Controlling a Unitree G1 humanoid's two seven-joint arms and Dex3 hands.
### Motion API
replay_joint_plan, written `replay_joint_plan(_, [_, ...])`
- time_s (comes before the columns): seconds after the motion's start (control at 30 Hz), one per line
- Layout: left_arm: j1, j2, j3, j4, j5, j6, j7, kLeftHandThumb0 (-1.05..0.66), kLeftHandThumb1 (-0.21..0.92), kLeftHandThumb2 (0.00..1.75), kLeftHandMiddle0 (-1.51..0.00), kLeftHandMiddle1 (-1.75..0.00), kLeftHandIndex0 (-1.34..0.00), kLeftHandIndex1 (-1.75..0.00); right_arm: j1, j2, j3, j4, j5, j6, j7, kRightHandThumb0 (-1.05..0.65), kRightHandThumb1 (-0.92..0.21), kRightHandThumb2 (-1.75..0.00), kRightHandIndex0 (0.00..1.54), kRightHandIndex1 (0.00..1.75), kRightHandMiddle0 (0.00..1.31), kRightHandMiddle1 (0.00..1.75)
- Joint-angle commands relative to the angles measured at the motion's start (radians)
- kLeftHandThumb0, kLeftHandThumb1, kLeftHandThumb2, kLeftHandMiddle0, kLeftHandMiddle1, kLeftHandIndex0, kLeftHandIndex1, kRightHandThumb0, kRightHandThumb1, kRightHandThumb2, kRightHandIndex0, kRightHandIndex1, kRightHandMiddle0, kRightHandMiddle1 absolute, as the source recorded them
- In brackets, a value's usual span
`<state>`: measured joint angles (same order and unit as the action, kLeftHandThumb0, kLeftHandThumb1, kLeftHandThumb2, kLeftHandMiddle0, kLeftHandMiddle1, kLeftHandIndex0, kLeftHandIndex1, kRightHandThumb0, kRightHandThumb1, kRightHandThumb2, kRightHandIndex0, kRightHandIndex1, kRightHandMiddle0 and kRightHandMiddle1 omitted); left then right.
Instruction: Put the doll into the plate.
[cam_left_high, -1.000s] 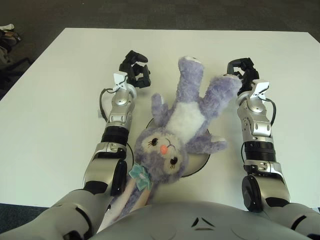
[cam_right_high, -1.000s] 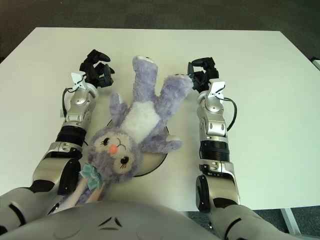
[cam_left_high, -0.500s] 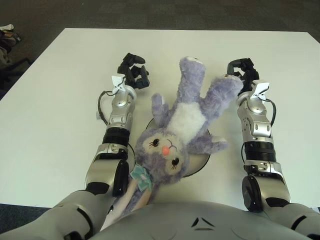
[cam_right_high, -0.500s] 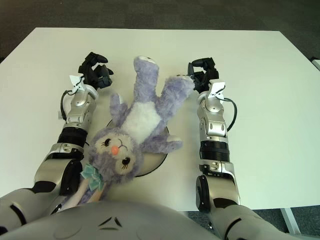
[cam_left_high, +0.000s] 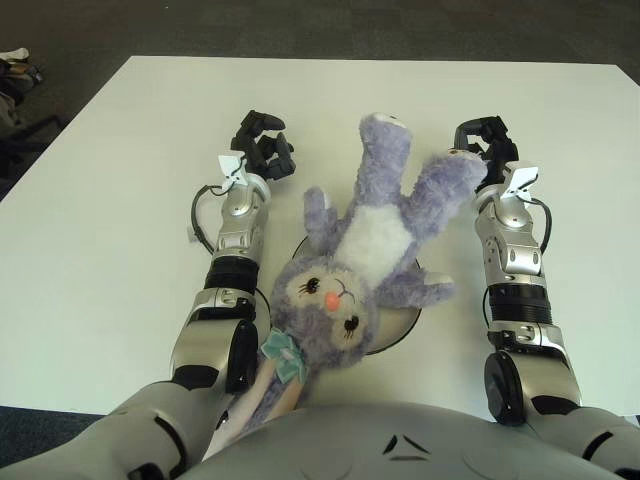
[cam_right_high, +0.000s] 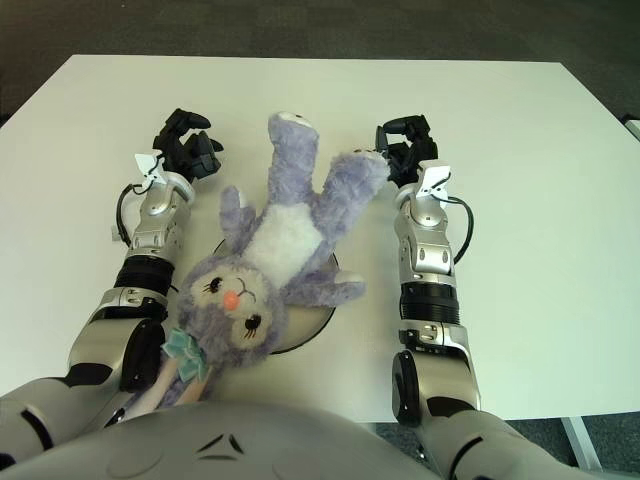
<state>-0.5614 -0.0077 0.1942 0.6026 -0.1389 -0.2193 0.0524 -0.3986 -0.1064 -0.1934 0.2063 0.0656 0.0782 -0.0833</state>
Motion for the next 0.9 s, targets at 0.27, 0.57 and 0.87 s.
replay_joint_plan(0.27, [0.028, 0.002, 0.005, -0.006, 0.017, 0.005, 0.053, -0.01, 0.26, 1.38, -0.54, -1.75, -0.53, -1.74, 0.029, 0.004, -0.005, -0.005, 0.0, -0.003, -0.014, -0.01, -0.83, -0.6, 0.36, 1.55, 0.15, 1.7])
replay_joint_plan(0.57, [0.043, 0.008, -0.002, 0.005, 0.033, -0.021, 0.061, -0.01, 0.26, 1.39, -0.54, -1.75, -0.53, -1.74, 0.053, 0.023, -0.005, -0.001, 0.014, 0.004, -0.015, -0.01, -0.84, -0.58, 0.34, 1.55, 0.17, 1.7])
replay_joint_plan(0.87, [0.083, 0.015, -0.012, 0.008, 0.043, -0.042, 0.038, -0.01, 0.26, 1.38, -0.54, -1.75, -0.53, -1.74, 0.089, 0.052, -0.015, 0.004, 0.022, 0.008, -0.028, -0.01, -0.78, -0.67, 0.36, 1.51, 0.22, 1.74])
